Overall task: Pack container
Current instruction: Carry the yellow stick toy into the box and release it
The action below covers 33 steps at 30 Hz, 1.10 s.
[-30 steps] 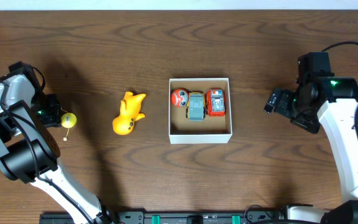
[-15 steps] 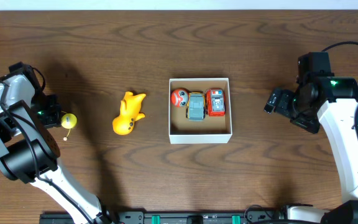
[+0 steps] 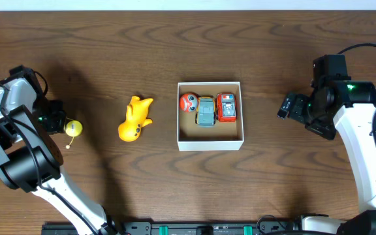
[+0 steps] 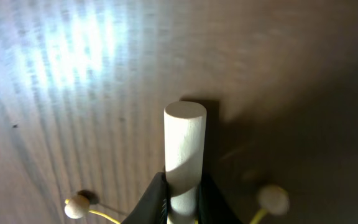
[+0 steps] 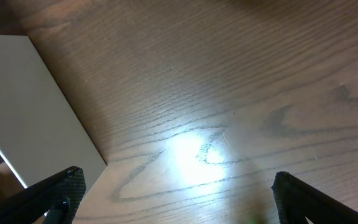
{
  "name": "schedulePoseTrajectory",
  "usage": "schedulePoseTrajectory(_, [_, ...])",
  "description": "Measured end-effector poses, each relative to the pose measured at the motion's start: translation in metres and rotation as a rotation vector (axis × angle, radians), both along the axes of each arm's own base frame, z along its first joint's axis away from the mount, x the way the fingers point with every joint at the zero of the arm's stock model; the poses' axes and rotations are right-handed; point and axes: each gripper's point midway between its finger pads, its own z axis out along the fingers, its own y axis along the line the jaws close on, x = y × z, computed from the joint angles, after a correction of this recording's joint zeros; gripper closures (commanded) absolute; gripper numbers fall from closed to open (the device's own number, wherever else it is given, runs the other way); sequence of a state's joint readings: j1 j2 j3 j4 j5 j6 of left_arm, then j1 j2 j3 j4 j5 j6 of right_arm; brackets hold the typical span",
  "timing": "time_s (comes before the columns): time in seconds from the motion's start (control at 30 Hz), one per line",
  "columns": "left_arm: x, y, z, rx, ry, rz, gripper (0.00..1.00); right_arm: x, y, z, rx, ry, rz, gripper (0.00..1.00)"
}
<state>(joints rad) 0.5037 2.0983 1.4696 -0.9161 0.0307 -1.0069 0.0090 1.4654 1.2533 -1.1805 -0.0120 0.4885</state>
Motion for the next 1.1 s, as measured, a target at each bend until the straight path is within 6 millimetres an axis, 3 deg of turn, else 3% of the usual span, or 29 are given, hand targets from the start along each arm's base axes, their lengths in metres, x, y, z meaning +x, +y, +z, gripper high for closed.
schedulePoseTrajectory(0.1, [0.013,-0.003,0.021,0.027,-0.071,-0.098,0.94,0.0,0.0,0.0,0.0,0.0,0.0,0.01])
schedulePoseTrajectory(0.23, [0.036,-0.021,0.092,0.123,-0.244,-0.3,0.94,0.0,0.0,0.0,0.0,0.0,0.0,0.01])
schedulePoseTrajectory(0.33, [0.048,-0.051,0.15,0.206,-0.373,-0.482,0.94,0.0,0.0,0.0,0.0,0.0,0.002,0.01])
schedulePoseTrajectory(0.43, [0.055,-0.101,0.2,0.278,-0.494,-0.73,0.94,0.0,0.0,0.0,-0.001,0.0,0.004,0.01])
schedulePoseTrajectory(0.6, [0.05,-0.198,0.248,0.343,-0.637,-1.178,0.94,0.005,0.0,0.001,0.0,-0.02,0.003,0.01])
schedulePoseTrajectory(0.73, [0.035,-0.267,0.262,0.357,-0.703,-1.506,0.94,0.007,0.0,0.001,0.0,-0.03,0.003,0.01])
schedulePoseTrajectory(0.8, [0.029,-0.291,0.262,0.358,-0.714,-1.626,0.94,0.007,0.0,0.001,0.0,-0.03,0.003,0.01])
schedulePoseTrajectory(1.1, [-0.007,-0.395,0.23,0.326,-0.678,-2.21,0.94,0.007,0.0,0.001,0.0,-0.029,0.003,0.01])
